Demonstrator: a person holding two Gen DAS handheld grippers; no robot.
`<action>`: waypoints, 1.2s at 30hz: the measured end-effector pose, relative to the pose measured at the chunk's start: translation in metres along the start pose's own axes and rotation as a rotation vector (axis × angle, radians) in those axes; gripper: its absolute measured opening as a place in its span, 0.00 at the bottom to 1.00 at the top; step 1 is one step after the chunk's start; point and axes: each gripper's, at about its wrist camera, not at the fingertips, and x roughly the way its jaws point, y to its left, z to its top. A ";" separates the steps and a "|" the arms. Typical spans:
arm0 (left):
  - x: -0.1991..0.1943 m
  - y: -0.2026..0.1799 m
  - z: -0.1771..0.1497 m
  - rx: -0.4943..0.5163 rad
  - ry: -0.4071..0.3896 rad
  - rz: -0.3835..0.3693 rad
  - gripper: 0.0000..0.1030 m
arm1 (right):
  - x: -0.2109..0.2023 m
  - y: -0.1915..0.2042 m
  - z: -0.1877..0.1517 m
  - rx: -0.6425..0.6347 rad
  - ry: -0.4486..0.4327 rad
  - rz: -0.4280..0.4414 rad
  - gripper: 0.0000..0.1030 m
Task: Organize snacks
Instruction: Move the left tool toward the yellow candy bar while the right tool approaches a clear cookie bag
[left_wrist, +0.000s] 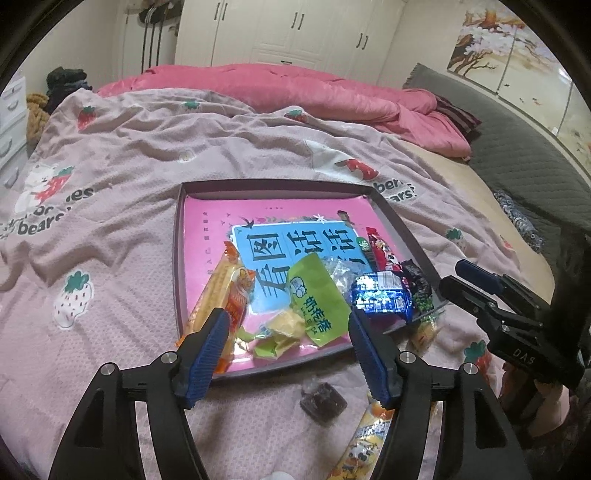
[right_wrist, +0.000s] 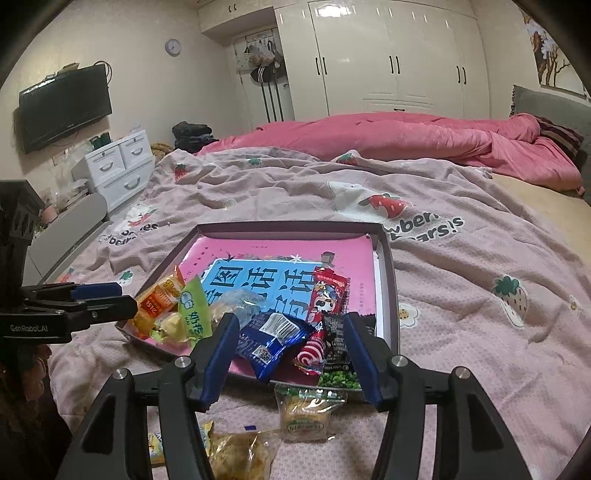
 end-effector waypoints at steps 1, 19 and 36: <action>-0.001 0.000 0.000 0.002 0.001 -0.003 0.67 | -0.002 0.000 0.000 0.004 0.000 0.000 0.58; -0.019 -0.013 -0.014 0.044 0.019 -0.028 0.67 | -0.021 0.010 -0.014 0.000 0.044 -0.007 0.60; -0.012 -0.037 -0.042 0.121 0.146 -0.076 0.67 | -0.020 0.033 -0.041 -0.079 0.186 0.005 0.60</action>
